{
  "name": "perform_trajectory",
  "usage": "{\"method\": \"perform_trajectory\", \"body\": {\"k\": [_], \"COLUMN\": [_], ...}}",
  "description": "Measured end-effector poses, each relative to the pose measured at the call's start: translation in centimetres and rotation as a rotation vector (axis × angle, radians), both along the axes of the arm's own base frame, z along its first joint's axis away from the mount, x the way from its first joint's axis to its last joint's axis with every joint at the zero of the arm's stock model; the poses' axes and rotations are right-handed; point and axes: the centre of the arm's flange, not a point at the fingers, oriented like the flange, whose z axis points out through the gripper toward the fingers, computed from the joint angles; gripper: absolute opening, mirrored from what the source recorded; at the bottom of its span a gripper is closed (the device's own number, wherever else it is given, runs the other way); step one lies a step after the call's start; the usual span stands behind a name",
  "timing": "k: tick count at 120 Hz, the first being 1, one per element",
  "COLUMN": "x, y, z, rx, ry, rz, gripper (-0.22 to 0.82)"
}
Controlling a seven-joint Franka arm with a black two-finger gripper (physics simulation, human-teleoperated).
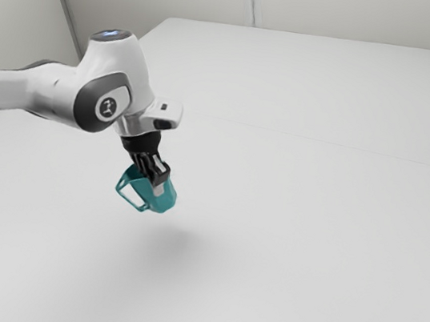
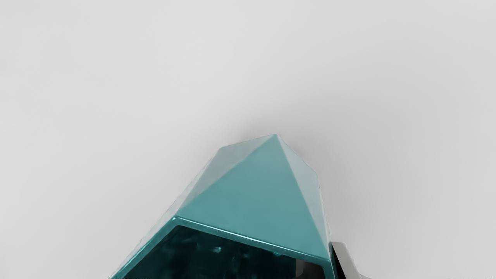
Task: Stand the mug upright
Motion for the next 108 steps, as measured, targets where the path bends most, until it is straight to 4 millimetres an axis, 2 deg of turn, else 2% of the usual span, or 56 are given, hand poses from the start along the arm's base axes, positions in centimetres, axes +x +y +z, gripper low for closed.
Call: {"method": "perform_trajectory", "body": {"k": [14,40,66,108], "x": [0.7,2.0,4.5,6.2], "y": [0.9,1.0,0.8,0.9], "z": [-1.5,-4.3,-4.9,-8.1], "rx": [0.062,0.101,0.12,0.14], "ry": [0.047,0.089,0.069,0.081], "rz": [0.023,0.062,0.088,0.114], "gripper": [-0.18,-0.18,-0.18,-0.18]}}
